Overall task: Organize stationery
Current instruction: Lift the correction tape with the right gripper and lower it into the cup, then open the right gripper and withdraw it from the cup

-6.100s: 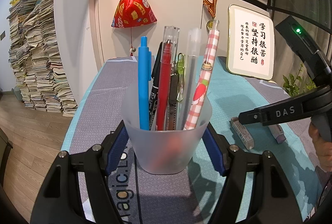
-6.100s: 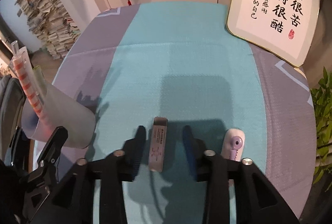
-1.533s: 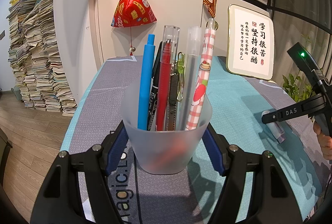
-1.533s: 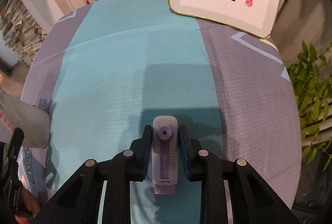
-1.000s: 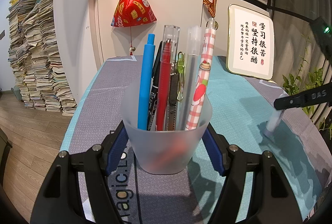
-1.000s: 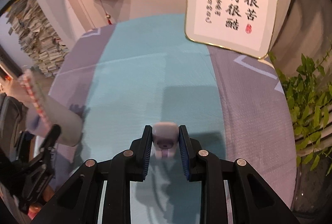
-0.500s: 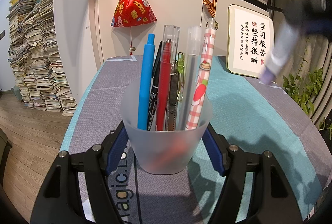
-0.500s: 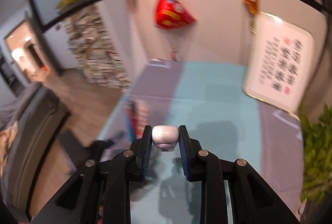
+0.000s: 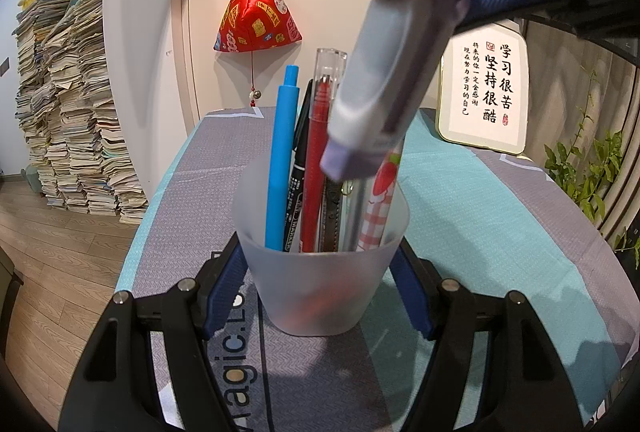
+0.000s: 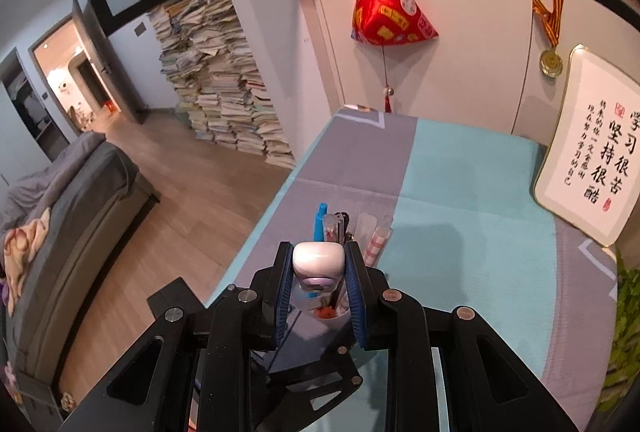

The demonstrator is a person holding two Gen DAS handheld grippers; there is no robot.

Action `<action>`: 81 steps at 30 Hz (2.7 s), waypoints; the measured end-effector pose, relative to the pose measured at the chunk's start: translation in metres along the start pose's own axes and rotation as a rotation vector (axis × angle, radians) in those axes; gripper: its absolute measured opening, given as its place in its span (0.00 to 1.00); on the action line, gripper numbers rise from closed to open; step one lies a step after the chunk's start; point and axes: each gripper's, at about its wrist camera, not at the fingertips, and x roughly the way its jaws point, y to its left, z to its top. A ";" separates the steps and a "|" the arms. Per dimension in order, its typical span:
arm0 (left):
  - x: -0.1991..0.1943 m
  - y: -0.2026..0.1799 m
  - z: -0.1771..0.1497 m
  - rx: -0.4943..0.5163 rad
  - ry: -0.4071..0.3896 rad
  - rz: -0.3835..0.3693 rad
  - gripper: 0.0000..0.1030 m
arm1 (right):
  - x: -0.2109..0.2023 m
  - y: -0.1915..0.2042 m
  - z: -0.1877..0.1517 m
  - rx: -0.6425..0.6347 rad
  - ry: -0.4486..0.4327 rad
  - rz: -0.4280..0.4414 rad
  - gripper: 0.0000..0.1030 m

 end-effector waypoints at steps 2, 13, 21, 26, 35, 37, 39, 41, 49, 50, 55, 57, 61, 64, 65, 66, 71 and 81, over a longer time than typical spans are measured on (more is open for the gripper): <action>0.000 0.000 0.000 0.000 0.000 0.000 0.68 | 0.005 -0.002 -0.001 0.003 0.014 0.000 0.26; 0.000 0.000 0.000 0.000 0.000 0.000 0.68 | 0.019 -0.002 -0.002 0.004 0.054 0.011 0.26; 0.000 0.000 0.000 0.000 0.001 0.000 0.68 | 0.024 -0.002 -0.005 0.012 0.068 0.016 0.26; 0.001 0.000 0.000 0.000 0.001 0.000 0.68 | 0.026 -0.004 -0.004 0.026 0.072 0.021 0.26; 0.001 -0.001 -0.001 0.000 0.000 0.000 0.68 | 0.028 -0.011 -0.005 0.055 0.083 0.036 0.26; 0.001 -0.001 -0.001 0.000 0.001 0.000 0.68 | 0.028 -0.012 -0.006 0.060 0.087 0.042 0.26; 0.001 -0.001 -0.001 -0.001 0.001 0.000 0.68 | 0.025 -0.013 -0.006 0.060 0.083 0.041 0.26; 0.001 -0.002 -0.001 -0.001 0.002 0.000 0.68 | 0.021 -0.015 -0.008 0.065 0.075 0.043 0.26; 0.001 -0.002 -0.001 -0.002 0.002 -0.002 0.68 | -0.007 -0.051 -0.037 0.132 0.031 -0.010 0.26; 0.001 -0.002 -0.002 -0.003 0.002 -0.001 0.68 | -0.009 -0.058 -0.041 0.148 0.035 -0.016 0.26; -0.001 -0.006 -0.002 0.013 -0.010 0.019 0.67 | -0.022 -0.101 -0.073 0.275 0.041 -0.030 0.26; -0.003 -0.008 -0.002 0.012 -0.024 0.032 0.67 | -0.028 -0.115 -0.083 0.311 0.042 -0.043 0.26; -0.002 -0.004 0.006 -0.028 -0.023 0.027 0.68 | -0.035 -0.138 -0.099 0.371 0.043 -0.054 0.26; 0.001 -0.001 0.015 -0.058 -0.020 0.027 0.73 | -0.038 -0.150 -0.107 0.403 0.043 -0.047 0.26; 0.001 -0.004 0.016 -0.054 -0.023 0.040 0.73 | -0.038 -0.153 -0.110 0.410 0.044 -0.043 0.26; 0.002 -0.006 0.018 -0.046 -0.025 0.055 0.73 | -0.039 -0.155 -0.110 0.412 0.044 -0.041 0.26; 0.012 -0.014 0.020 -0.005 -0.009 0.101 0.66 | -0.040 -0.166 -0.117 0.433 0.049 -0.020 0.26; 0.017 -0.021 0.029 -0.061 -0.003 0.089 0.65 | -0.039 -0.195 -0.132 0.487 0.056 -0.020 0.26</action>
